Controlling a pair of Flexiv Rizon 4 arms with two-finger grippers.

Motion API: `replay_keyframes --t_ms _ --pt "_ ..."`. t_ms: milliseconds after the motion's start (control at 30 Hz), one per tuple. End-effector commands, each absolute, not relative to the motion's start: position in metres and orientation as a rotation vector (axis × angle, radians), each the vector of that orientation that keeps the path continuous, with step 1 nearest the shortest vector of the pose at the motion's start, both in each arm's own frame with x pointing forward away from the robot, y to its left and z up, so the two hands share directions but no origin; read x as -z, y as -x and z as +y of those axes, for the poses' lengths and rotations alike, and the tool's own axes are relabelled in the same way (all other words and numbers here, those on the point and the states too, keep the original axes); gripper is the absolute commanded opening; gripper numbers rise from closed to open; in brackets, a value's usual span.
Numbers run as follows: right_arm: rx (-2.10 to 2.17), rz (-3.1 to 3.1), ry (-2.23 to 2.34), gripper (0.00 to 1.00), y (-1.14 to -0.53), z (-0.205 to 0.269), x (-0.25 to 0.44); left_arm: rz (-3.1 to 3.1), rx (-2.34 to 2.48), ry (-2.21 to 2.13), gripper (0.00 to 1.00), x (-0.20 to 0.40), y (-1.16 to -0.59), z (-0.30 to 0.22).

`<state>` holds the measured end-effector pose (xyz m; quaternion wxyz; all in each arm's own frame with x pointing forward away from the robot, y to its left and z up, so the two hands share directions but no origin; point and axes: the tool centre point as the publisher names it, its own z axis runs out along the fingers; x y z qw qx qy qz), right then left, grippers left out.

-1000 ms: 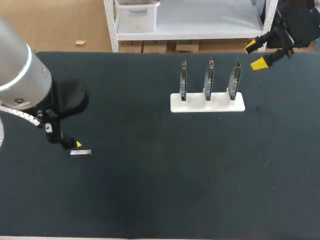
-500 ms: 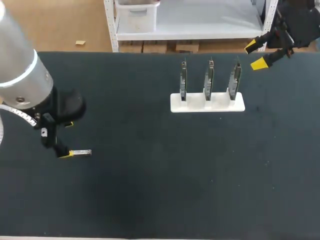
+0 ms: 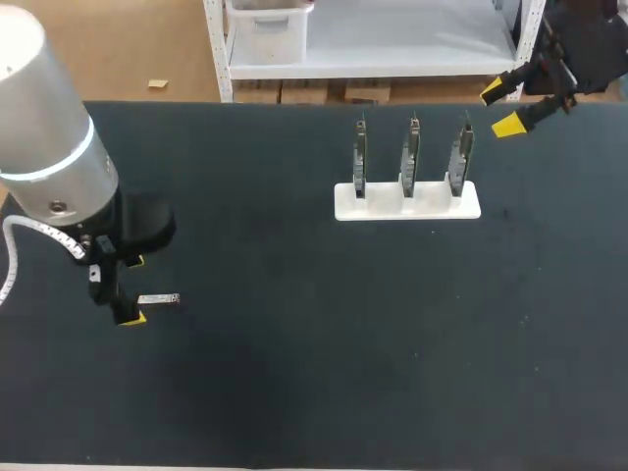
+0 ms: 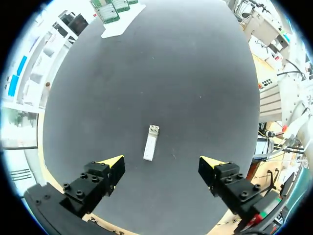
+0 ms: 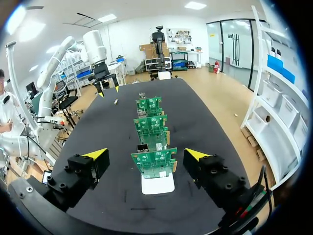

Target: Pick up the optical module with the left hand, and insert it into the network port with the right hand.

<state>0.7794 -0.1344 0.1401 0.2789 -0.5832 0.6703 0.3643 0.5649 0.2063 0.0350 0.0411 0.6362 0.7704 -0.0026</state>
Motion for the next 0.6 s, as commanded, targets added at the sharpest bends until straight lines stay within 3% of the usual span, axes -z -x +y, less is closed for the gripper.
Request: replay_keyframes --t_ms 33,600 --pt "-0.971 1.799 1.562 1.00 -0.777 -0.134 -0.140 2.358 -0.009 -1.978 1.00 -0.031 -0.565 0.207" --pt "-0.971 1.799 1.562 1.00 -0.777 -0.134 -0.140 2.339 0.017 -2.019 1.00 -0.004 -0.576 0.208"
